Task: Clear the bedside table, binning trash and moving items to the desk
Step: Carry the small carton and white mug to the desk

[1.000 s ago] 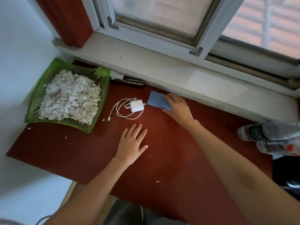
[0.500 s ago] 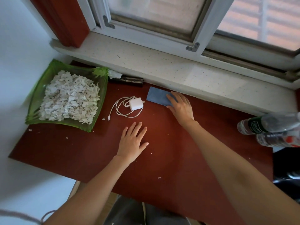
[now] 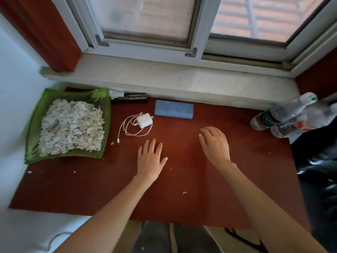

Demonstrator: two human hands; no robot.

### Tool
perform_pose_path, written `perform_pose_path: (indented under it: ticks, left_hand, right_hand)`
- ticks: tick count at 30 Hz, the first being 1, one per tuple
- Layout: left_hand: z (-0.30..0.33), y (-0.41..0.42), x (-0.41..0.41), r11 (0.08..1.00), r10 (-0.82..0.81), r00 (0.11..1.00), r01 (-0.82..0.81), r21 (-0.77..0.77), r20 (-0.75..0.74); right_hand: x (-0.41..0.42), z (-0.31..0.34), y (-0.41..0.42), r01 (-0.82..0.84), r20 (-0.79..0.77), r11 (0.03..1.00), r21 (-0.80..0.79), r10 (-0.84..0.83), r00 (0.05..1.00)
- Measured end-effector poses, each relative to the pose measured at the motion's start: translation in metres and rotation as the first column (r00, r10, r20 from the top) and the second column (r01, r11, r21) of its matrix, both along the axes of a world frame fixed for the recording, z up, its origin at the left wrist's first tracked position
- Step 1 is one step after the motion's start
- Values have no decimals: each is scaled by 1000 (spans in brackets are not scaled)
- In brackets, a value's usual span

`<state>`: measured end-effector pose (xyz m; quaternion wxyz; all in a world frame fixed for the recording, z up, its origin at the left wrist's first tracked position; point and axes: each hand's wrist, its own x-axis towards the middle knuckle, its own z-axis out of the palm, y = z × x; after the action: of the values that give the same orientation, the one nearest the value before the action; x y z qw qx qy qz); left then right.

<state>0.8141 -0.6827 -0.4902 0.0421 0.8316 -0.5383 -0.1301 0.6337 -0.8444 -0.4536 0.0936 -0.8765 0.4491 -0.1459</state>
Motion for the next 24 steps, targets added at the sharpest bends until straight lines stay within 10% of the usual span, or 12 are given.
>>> perform_pose_path:
  ticks: [24]
  left_hand:
    - [60, 71, -299, 754, -589, 803, 585, -299, 87]
  right_hand:
    - [-356, 32, 284, 706, 73, 708, 32, -706, 705]
